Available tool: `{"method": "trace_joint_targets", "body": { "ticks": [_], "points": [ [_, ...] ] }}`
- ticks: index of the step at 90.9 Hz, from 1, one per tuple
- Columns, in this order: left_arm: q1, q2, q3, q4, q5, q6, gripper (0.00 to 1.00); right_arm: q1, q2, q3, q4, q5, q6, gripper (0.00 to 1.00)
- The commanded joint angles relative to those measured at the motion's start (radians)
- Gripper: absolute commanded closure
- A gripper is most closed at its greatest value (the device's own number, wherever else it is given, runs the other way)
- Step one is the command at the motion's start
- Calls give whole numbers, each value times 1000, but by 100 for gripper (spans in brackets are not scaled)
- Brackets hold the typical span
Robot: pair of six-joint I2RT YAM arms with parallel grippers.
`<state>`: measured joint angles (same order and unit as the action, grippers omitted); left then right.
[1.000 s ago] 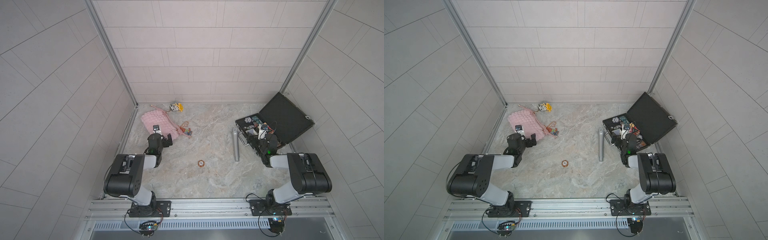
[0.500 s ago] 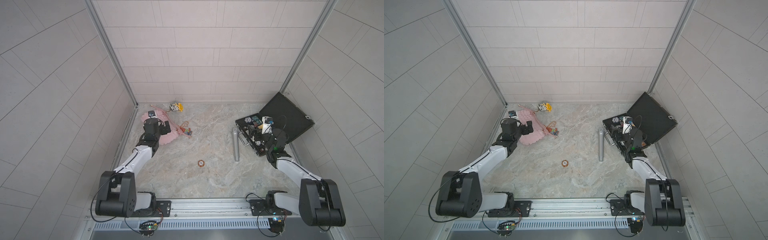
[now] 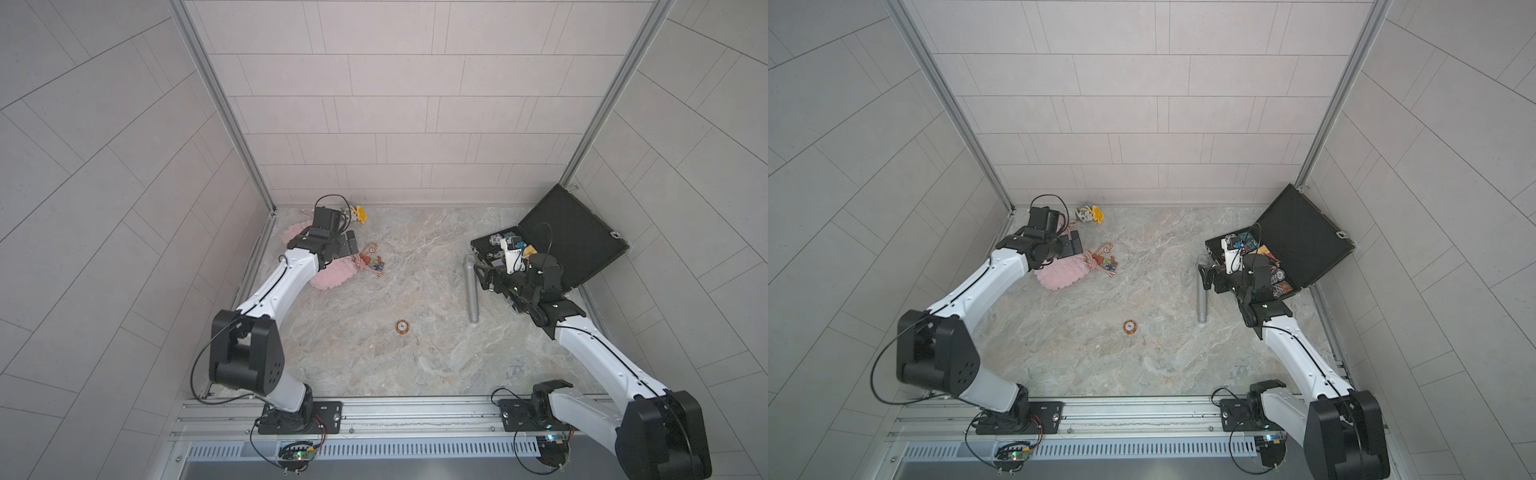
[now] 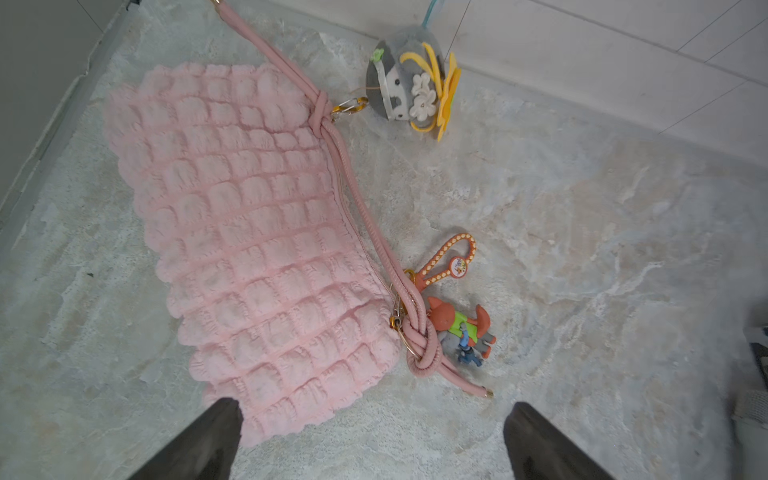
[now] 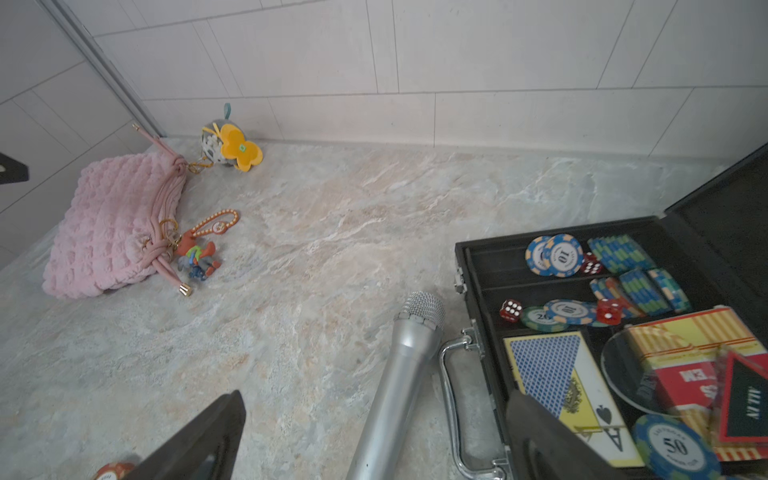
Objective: Remove the decoration from the bag
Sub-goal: Pick up the bag from the center of the board.
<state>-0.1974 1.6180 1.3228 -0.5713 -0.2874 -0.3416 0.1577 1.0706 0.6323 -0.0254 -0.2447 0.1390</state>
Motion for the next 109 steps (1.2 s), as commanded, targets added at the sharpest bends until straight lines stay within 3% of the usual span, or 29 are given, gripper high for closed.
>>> {"method": "trace_joint_targets", "body": {
  "ticks": [1,22,39,58,80,94,109],
  "points": [
    [-19,134,136,-188,-88,-50,0,9,29,39,-62,2,-19,0],
    [-41,427,447,-355,-244,-62,0,11,82,72,-58,-9,-33,0],
    [-36,606,639,-400,-223,-63,9,10,110,71,-49,-17,-47,0],
    [-13,745,755,-397,-184,-77,16,11,145,84,-40,-65,-50,0],
    [7,825,778,-436,-185,-78,24,24,180,99,-33,-85,-46,0],
    [34,823,761,-435,-129,-94,31,39,203,107,-32,-88,-47,0],
    [43,804,701,-409,-69,-101,52,48,220,121,-39,-87,-46,2]
  ]
}}
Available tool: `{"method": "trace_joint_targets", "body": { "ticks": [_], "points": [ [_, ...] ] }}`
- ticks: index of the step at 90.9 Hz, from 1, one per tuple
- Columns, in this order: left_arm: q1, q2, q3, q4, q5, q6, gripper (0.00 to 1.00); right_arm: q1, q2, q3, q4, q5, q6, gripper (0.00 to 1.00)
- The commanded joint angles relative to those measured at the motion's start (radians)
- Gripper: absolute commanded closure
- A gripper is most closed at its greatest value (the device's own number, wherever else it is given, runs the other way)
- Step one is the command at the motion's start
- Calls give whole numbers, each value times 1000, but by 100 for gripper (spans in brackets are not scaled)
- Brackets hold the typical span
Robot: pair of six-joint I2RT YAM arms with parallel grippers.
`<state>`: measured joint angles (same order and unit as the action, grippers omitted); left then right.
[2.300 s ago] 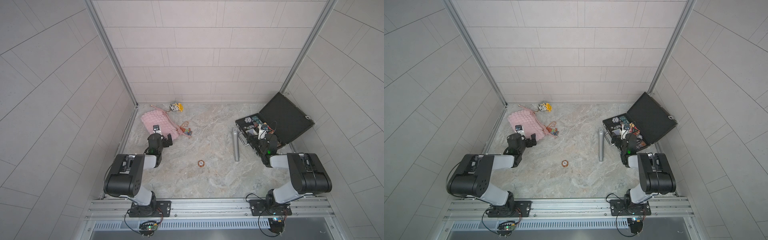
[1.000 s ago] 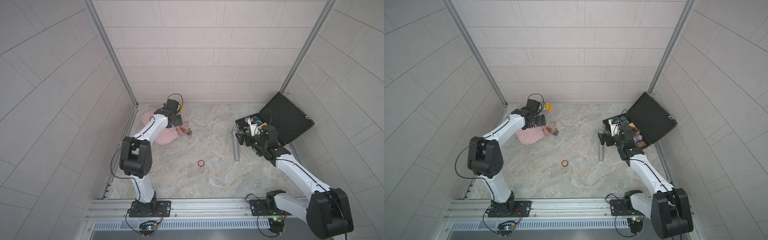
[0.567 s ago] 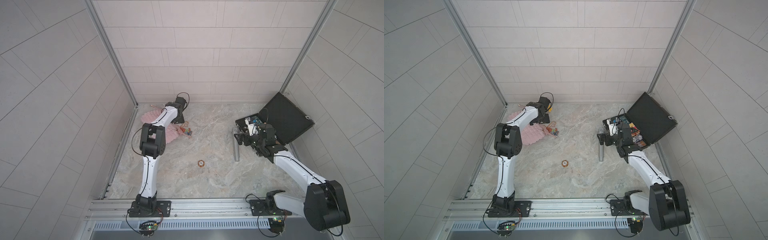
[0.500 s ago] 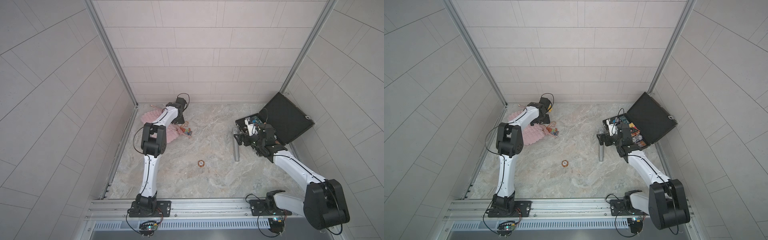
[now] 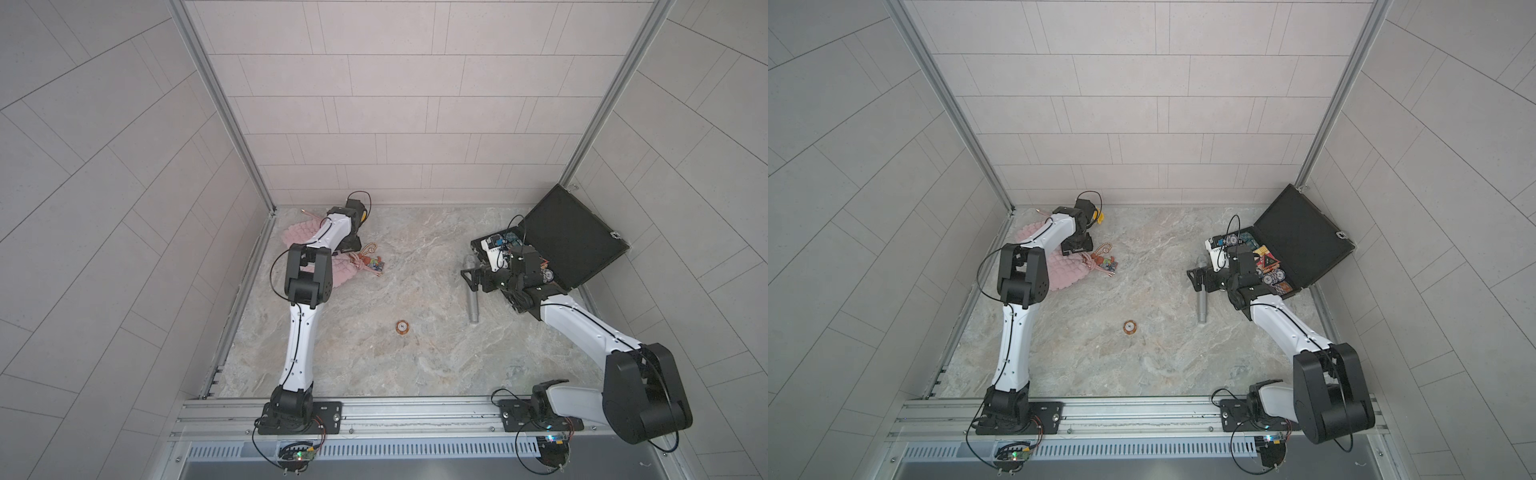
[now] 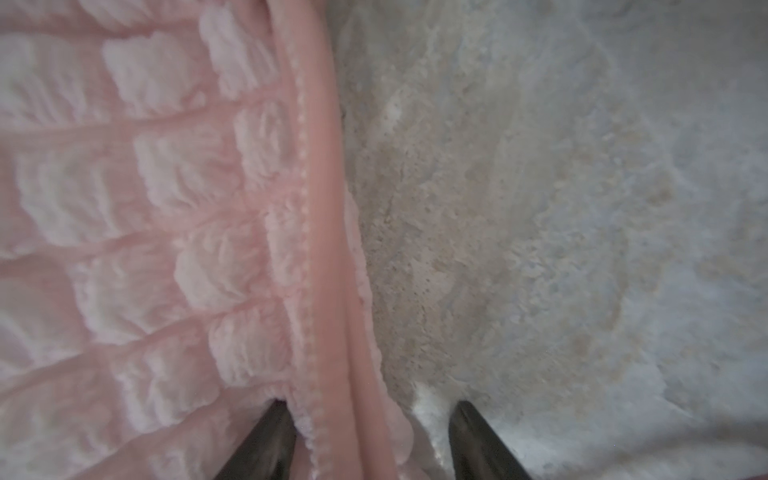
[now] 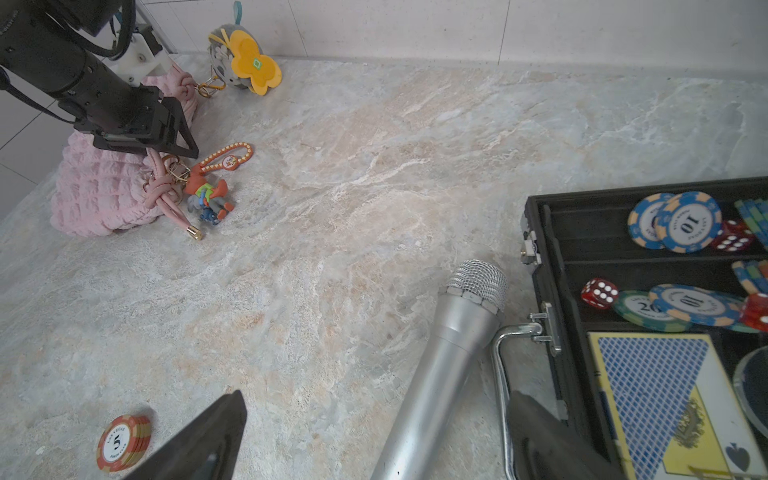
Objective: Remove the decoration from the bag
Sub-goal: Pick up the bag from the center of the board.
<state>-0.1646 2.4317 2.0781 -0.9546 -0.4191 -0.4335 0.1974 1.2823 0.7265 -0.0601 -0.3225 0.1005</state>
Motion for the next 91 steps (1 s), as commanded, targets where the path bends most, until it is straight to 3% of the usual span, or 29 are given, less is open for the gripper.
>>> {"method": "trace_joint_targets", "body": {
  "ticks": [1,13,25,51,67,91],
  "points": [
    [11,-11,-59,-23,64,-10,54,8,8,28,-5,-9,-8,2],
    [11,-61,-110,12,82,-8,80,13,10,43,-16,-12,-8,3],
    [13,-124,-122,25,133,-9,97,20,12,55,-13,-17,4,5],
    [11,-340,-205,98,290,-71,100,42,-15,115,-23,-48,46,8],
    [10,-480,-312,196,467,-136,100,101,-30,141,1,-92,62,9],
    [-9,-662,-432,345,781,-146,100,205,-45,138,108,-165,-43,11]
  ]
}}
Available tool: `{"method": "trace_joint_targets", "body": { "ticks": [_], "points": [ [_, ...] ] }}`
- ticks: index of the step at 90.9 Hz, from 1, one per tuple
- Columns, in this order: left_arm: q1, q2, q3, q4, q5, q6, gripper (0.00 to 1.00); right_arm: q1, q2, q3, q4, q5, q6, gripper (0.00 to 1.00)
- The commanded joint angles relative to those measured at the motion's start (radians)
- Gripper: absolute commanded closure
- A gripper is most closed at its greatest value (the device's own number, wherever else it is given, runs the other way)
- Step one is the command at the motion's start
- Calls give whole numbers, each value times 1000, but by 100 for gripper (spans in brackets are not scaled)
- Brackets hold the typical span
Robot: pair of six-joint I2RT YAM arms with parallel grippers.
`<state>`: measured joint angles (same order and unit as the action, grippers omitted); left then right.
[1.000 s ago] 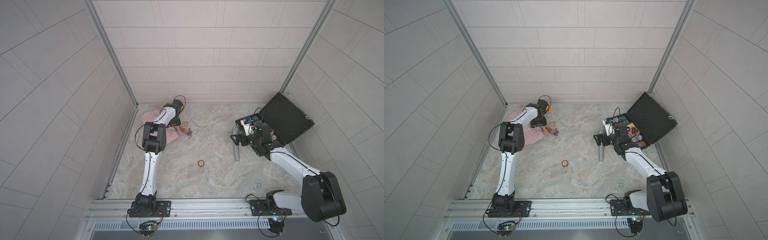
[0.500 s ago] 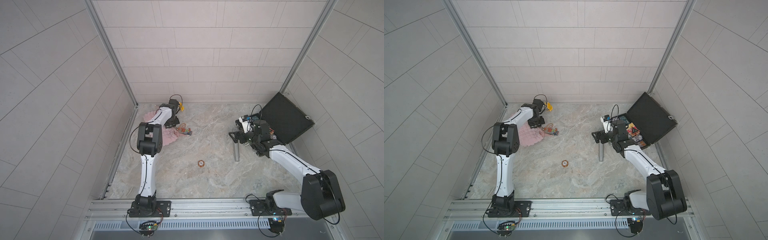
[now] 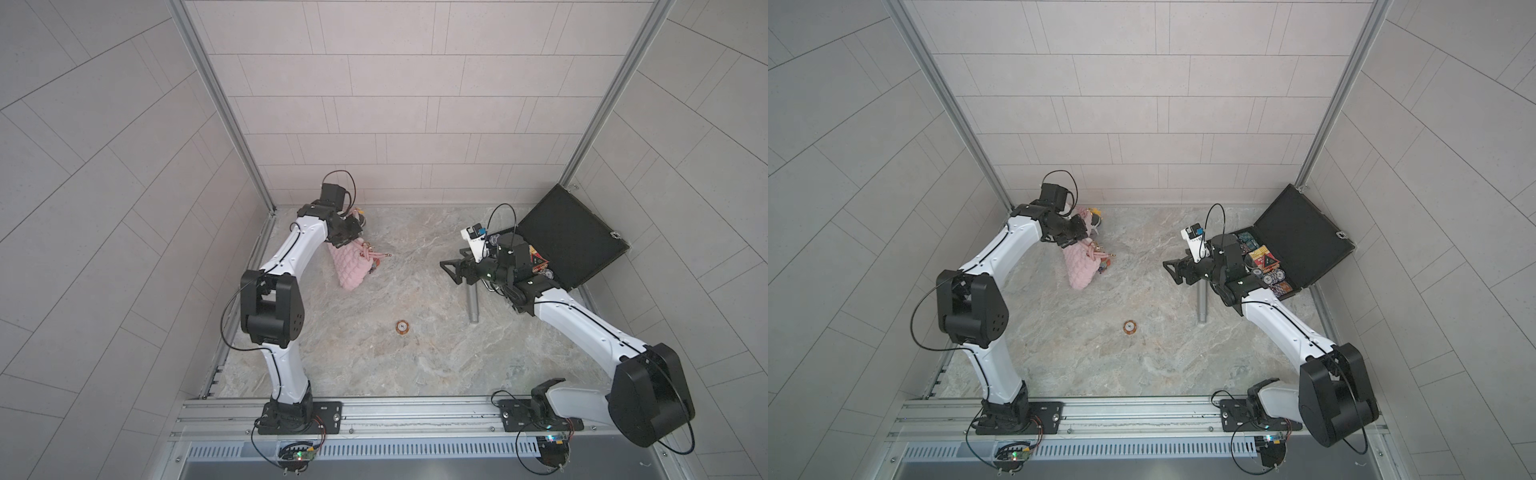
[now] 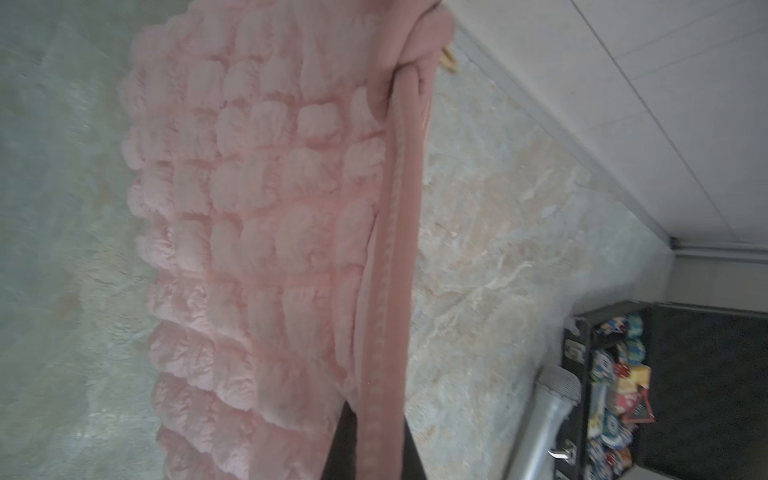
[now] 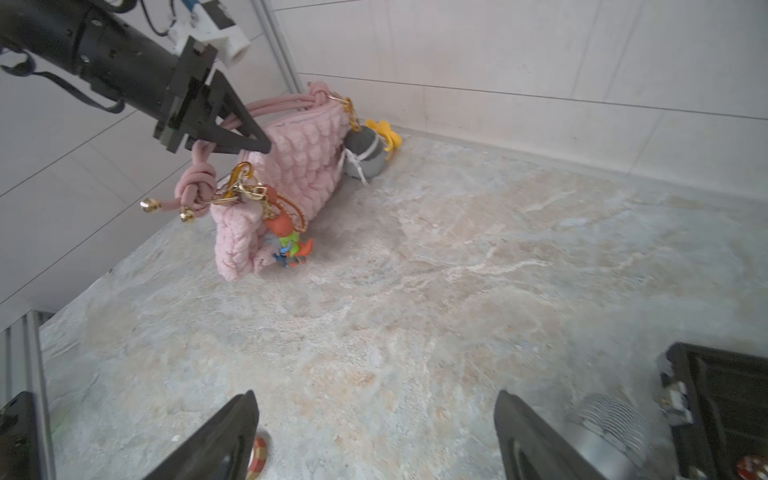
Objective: Remove the decoration from the bag
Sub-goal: Pick up the bag from the center of the board.
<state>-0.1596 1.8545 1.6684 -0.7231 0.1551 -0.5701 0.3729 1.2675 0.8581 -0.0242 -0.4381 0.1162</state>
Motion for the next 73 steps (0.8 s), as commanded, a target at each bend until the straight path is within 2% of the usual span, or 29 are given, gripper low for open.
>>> {"method": "trace_joint_targets", "body": {
  "ticks": [1,24,40,64,73],
  "points": [
    [-16,-88,-25,120,219,-10,100,33,-30,7,77,-53,-64,11],
    [-72,-199,-121,297,474,-6,100,93,-5,35,98,-110,-162,16],
    [-94,-226,-158,356,588,33,100,125,-15,60,73,-122,-220,19],
    [-141,-264,-168,346,626,175,100,144,-37,89,43,-140,-249,23],
    [-144,-270,-157,314,601,202,100,145,-43,104,30,-128,-261,24]
  ]
}}
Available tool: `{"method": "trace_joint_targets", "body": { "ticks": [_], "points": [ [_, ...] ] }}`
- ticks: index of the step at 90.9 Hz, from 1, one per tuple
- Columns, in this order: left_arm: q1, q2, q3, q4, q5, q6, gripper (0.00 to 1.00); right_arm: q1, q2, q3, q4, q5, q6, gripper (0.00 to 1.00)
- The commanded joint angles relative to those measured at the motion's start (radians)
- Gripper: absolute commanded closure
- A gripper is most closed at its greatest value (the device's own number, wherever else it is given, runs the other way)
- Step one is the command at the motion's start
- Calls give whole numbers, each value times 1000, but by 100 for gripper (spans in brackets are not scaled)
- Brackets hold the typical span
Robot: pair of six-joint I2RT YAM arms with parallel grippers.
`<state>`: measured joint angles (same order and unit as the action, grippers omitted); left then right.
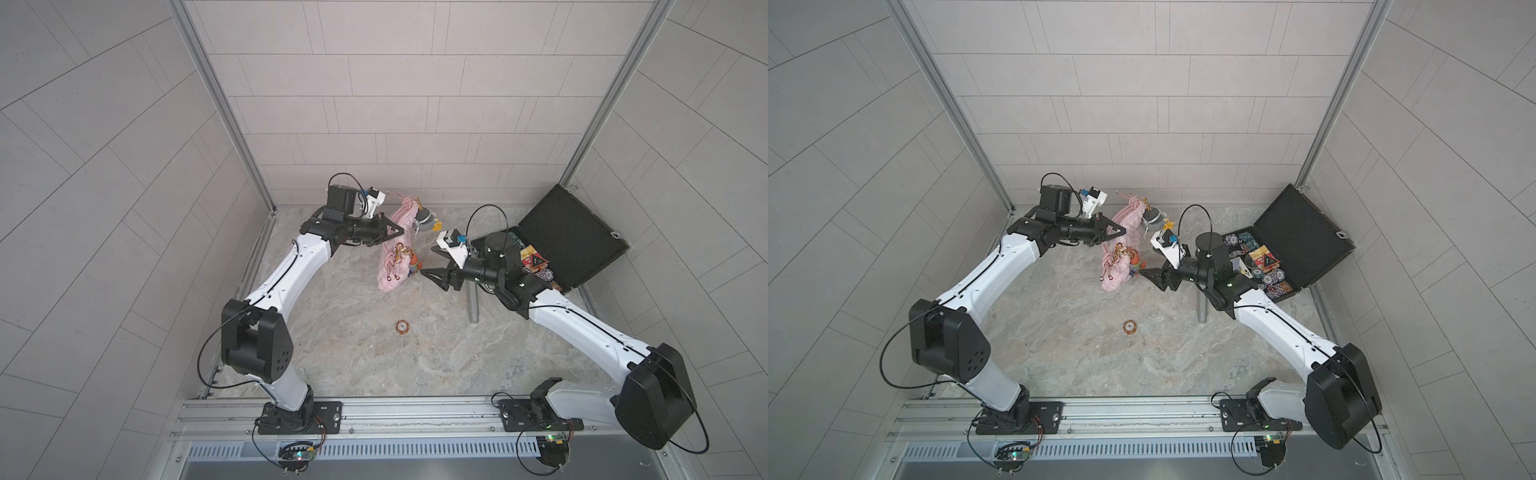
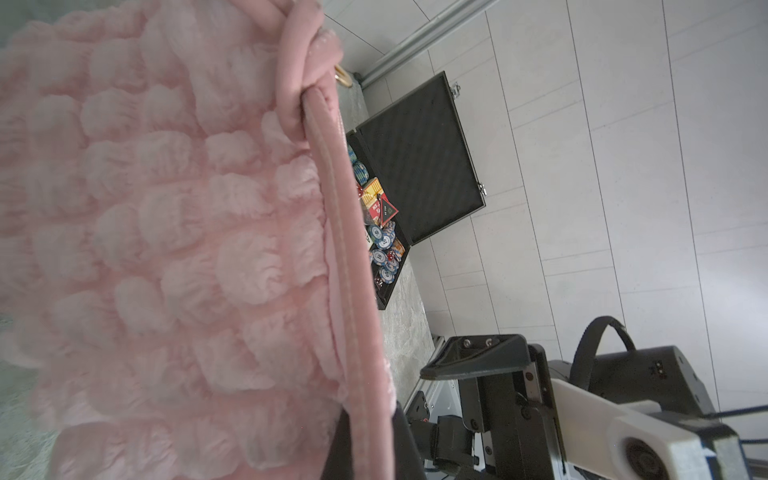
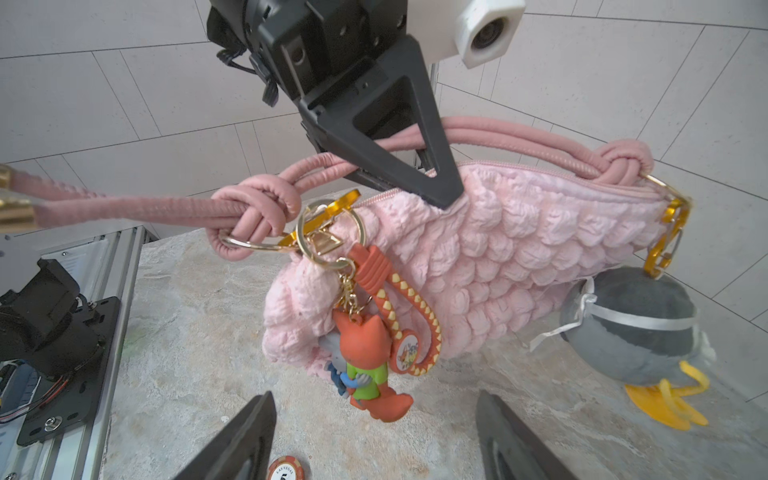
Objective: Remove the decoration from the bag
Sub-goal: Pick up the bag from the center of the board, then adjust the bag.
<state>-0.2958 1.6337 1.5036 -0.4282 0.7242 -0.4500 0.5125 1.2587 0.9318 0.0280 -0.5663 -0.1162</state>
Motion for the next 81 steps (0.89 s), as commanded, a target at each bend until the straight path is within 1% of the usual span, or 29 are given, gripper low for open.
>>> {"method": "trace_joint_targets", "body": {
  "ticks": [1,17,30,38,52,66,75,81],
  "points": [
    [-8,-50,9,18,31,83,100,6,-35,33,-23,0,-30,24],
    [-30,-78,-11,47,15,86,100,31,-41,40,-43,36,-71,24],
    [-43,-126,-84,153,8,67,100,52,-53,40,-60,72,-102,25],
    [-48,-144,-124,211,3,28,100,54,-61,37,-58,82,-82,26],
    [-56,-162,-148,214,-9,23,98,55,-80,12,-63,119,-60,27],
    [-71,-176,-174,213,-19,21,97,55,-79,6,-63,129,-56,28],
    [-77,-181,-193,209,-31,15,97,55,-80,12,-51,114,-27,27],
    [-88,-193,-216,224,-46,17,96,54,-82,9,-43,128,11,27]
  ]
}}
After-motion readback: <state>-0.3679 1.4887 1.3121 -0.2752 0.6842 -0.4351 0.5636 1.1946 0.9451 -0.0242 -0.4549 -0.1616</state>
